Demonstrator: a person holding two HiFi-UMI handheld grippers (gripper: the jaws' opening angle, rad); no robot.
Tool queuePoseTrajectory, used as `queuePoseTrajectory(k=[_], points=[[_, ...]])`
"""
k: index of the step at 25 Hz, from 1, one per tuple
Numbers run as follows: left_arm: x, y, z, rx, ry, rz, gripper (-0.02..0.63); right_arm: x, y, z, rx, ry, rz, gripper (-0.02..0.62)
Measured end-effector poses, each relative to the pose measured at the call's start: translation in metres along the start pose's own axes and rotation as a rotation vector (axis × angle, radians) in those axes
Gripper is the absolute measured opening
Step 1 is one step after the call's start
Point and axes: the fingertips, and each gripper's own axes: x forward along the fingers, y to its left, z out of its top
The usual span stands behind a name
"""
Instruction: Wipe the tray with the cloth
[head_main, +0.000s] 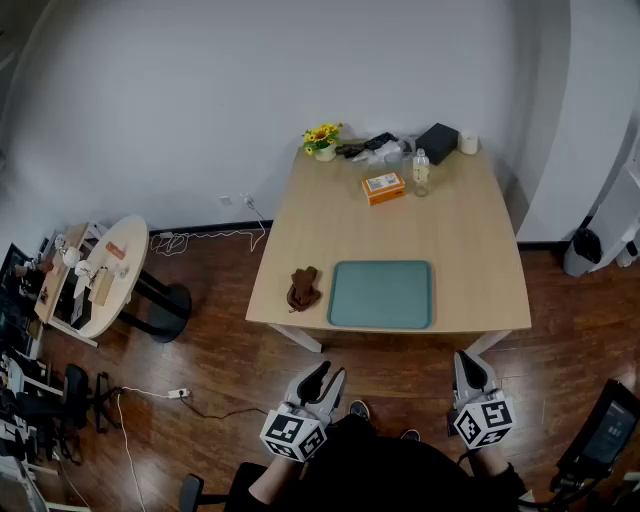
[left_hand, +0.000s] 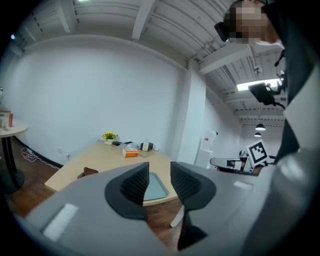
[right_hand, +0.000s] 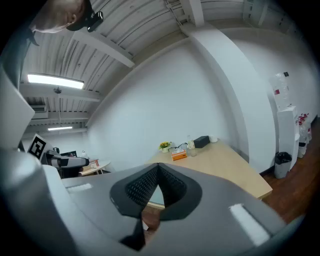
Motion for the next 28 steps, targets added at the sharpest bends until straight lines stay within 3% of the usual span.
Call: queuePoseTrajectory(k=[6, 10, 14, 16, 21, 28], points=[[0.066, 0.068, 0.008, 0.004, -0.013, -0.018, 0.115, 0.083, -0.026, 0.001, 0.0, 0.024, -0.055, 0.003], [0.114, 0.114, 0.031, 0.005, -0.014, -0.06, 0.115, 0.141, -0.029, 0.024, 0.027, 0.037, -0.106, 0.003], [0.166, 0.164, 0.047, 0.029, -0.005, -0.071, 0.115, 0.2, -0.059, 0.038, -0.033, 0.032, -0.163, 0.027], [0.185, 0.197, 0.034, 0.022, 0.042, -0.038, 0.133, 0.222, -0.078, 0.019, -0.034, 0.098, -0.195, 0.07], [0.213, 0.267, -0.012, -0.072, 0.191, 0.076, 0.269, 0.26, -0.115, -0.061, 0.019, 0.329, -0.212, 0.171], [0.218, 0.344, -0.083, -0.063, 0.419, 0.268, 0.321, 0.285, -0.159, -0.161, 0.022, 0.617, -0.25, 0.189]])
